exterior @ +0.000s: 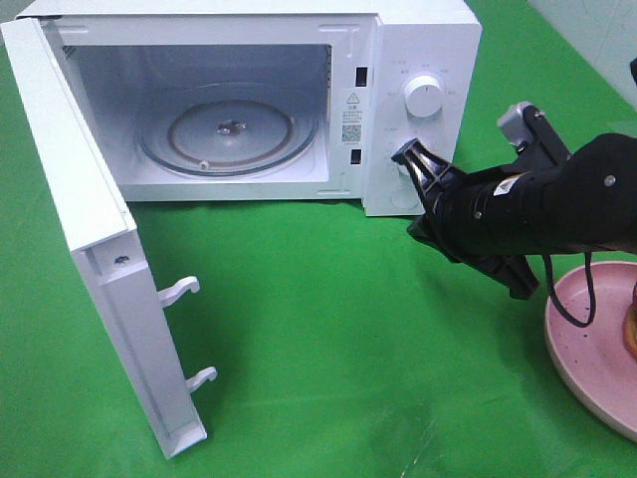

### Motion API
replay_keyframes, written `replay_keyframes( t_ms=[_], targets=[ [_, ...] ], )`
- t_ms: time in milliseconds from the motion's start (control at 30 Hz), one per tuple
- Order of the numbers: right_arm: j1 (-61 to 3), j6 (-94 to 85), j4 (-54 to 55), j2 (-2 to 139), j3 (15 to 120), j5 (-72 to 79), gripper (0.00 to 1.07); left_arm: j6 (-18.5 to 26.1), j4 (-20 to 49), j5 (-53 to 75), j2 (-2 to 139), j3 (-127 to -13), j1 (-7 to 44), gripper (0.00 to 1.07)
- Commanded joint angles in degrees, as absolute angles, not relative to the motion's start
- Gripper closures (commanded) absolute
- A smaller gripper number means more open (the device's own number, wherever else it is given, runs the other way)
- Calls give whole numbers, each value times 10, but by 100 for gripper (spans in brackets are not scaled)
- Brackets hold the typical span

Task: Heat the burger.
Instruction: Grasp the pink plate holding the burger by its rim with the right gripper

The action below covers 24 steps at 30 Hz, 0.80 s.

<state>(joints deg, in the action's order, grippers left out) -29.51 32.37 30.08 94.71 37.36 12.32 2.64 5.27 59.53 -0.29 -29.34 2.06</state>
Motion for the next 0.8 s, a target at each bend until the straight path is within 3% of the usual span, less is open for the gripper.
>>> replay_keyframes(
  t_ms=[33, 367, 800],
  targets=[
    [-292, 224, 296, 926, 375, 47, 105, 23, 52, 593, -14, -292, 18, 6],
    [-292, 115, 270, 906, 375, -45, 104, 23, 52, 593, -14, -292, 18, 6],
    [-292, 105, 83, 848, 421, -266, 99, 23, 52, 593, -14, -292, 18, 6]
  ],
)
